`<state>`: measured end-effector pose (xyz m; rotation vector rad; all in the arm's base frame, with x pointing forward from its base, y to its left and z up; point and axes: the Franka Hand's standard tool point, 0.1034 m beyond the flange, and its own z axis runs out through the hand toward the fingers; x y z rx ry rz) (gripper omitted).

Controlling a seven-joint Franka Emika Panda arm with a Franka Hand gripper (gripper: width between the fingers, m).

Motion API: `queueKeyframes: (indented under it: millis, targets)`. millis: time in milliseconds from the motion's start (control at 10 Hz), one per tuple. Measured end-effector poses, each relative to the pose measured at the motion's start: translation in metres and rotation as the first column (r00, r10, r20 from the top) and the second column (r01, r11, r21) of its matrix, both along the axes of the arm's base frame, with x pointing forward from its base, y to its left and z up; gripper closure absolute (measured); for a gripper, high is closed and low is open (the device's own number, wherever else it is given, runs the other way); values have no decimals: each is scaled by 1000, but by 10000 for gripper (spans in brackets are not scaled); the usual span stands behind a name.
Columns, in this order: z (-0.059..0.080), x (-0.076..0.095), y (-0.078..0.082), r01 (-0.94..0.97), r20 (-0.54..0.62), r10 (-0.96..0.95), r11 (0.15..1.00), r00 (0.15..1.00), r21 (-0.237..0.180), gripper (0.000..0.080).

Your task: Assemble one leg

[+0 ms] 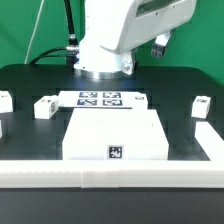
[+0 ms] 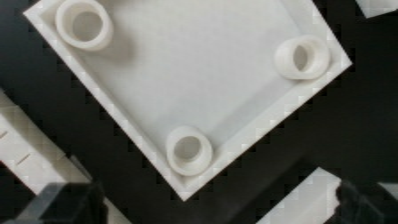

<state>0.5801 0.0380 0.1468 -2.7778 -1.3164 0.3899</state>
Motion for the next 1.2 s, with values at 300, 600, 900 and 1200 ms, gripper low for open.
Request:
queueKeyframes:
  millis: [300,600,900,1200]
  targets:
    - [0,0,0,0,0,0,1000,1000,0,150]
    - [0,0,0,1,0,-1,1000,1000,2,150]
    - [-1,-1,0,1,0,-1,1000,1000,2,150]
    - [-29,-28,-21,-159,66,155,985,986,61,150]
